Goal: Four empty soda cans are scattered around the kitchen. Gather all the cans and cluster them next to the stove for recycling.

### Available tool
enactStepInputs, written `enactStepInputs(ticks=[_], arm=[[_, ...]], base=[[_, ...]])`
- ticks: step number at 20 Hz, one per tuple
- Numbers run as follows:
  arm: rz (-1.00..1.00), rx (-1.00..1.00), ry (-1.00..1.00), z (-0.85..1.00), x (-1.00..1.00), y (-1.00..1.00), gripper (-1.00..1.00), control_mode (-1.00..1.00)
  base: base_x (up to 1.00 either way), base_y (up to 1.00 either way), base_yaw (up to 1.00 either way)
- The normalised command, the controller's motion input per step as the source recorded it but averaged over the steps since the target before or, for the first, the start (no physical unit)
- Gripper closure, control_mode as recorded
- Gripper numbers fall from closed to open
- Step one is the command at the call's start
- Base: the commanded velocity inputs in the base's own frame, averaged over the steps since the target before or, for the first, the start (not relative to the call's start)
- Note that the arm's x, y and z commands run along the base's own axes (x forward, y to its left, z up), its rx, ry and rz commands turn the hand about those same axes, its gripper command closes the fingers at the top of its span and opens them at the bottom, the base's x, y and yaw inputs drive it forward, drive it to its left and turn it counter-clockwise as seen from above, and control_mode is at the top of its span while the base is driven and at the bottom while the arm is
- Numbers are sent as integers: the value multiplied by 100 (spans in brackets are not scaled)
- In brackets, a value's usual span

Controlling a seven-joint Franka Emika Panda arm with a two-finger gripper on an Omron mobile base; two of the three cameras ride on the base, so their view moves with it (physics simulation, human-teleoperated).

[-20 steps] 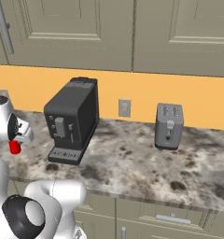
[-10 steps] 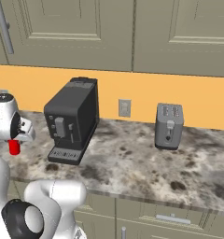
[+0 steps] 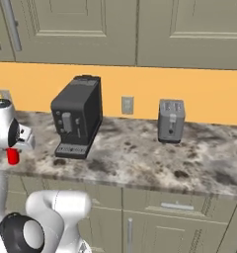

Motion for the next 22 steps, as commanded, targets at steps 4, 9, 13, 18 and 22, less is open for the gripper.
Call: enactStepInputs(ticks=[4, 9, 13, 18, 22], arm=[[0, 0, 0, 0, 0, 0, 100, 100], [0, 0, 0, 0, 0, 0, 100, 100], [0, 0, 0, 0, 0, 0, 100, 100], [0, 0, 0, 0, 0, 0, 100, 100], [0, 0, 0, 0, 0, 0, 100, 100]], base=[[-30, -15, -50], [-4, -2, -83], [0, 0, -98], [0, 0, -100], [0, 0, -100]])
